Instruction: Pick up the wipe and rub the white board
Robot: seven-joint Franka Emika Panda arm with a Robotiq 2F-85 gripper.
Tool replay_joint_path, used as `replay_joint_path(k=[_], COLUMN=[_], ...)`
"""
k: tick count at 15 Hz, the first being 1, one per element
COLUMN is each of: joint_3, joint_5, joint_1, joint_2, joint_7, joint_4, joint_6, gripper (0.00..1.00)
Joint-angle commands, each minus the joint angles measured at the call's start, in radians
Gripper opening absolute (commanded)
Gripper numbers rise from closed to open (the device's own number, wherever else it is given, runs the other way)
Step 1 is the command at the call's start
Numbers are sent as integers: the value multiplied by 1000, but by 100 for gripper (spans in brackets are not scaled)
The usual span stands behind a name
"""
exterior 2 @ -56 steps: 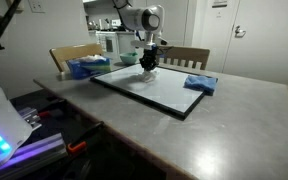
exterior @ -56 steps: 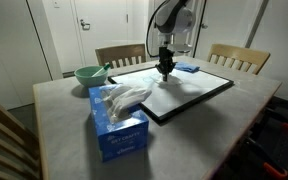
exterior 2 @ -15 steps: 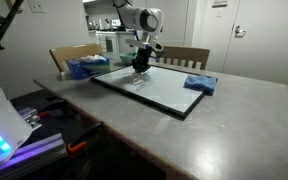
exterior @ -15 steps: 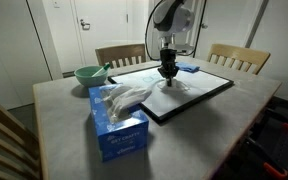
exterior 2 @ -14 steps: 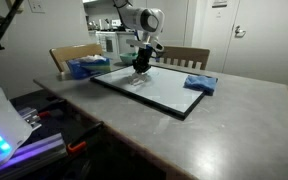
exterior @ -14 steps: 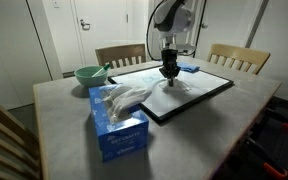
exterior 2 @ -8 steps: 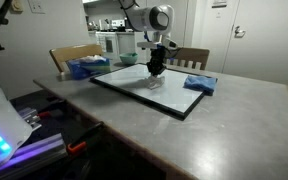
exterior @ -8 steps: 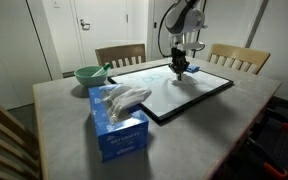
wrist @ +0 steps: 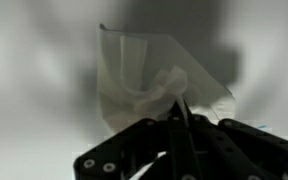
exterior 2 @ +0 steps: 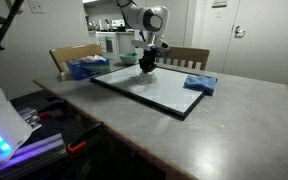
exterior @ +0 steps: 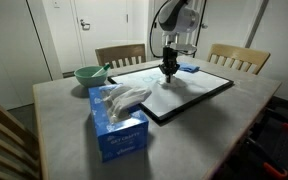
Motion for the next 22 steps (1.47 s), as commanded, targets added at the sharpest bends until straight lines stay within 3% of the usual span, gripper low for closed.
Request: replay_joint_path(k=[1,4,8,17,22], joint_3=[35,-18,-81,-50,-31], joint_5=[17,-33,-137,-175,-177], joint_1=[-15,3,23,76,113], joint_2=[26,18,59,188,278], joint_7=[-84,-42,8,15,1], joint_4=[-21,-46,14,254,427], joint_6=[-96,-143,-192,-185,-241], gripper=[0,0,0,0,0])
